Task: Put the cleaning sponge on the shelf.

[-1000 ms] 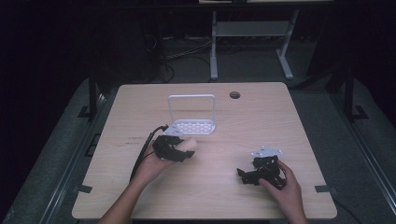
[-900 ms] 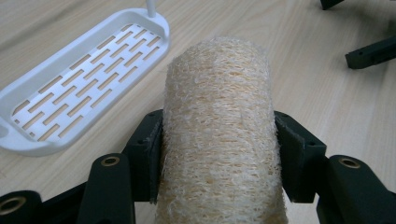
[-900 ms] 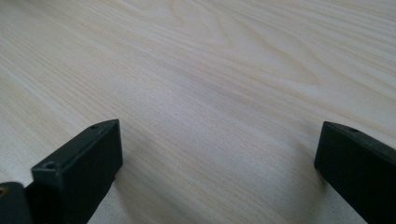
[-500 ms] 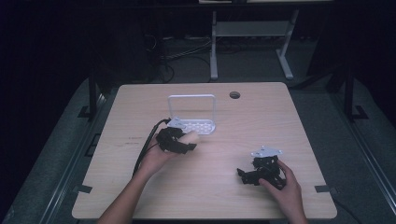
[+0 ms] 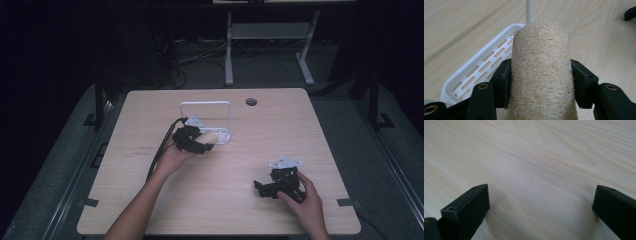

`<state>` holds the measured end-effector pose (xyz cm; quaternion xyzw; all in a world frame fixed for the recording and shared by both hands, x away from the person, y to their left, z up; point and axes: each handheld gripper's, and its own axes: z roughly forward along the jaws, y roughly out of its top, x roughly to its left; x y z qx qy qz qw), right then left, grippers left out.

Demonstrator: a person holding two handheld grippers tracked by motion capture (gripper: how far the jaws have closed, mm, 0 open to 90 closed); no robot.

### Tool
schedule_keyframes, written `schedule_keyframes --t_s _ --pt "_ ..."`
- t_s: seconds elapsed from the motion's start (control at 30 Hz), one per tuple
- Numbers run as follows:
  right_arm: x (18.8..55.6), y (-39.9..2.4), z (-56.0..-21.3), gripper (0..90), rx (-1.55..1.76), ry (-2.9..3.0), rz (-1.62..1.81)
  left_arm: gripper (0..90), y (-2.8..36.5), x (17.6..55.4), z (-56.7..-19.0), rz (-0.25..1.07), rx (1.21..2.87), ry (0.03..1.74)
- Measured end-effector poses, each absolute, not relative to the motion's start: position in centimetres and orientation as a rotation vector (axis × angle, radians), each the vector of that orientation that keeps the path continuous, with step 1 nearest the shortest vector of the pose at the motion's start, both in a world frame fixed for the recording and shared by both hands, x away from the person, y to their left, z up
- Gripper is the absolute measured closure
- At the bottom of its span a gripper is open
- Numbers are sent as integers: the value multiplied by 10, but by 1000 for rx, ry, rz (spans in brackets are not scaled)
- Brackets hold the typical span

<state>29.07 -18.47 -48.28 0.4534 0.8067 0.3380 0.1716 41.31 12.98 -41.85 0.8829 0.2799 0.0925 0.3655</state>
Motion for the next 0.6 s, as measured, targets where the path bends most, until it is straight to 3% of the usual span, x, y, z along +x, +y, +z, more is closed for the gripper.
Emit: schedule_keyframes --t_s 0.6 --pt "291 -185 -483 6 1287 2291 960 417 109 442 -432 284 2296 777"
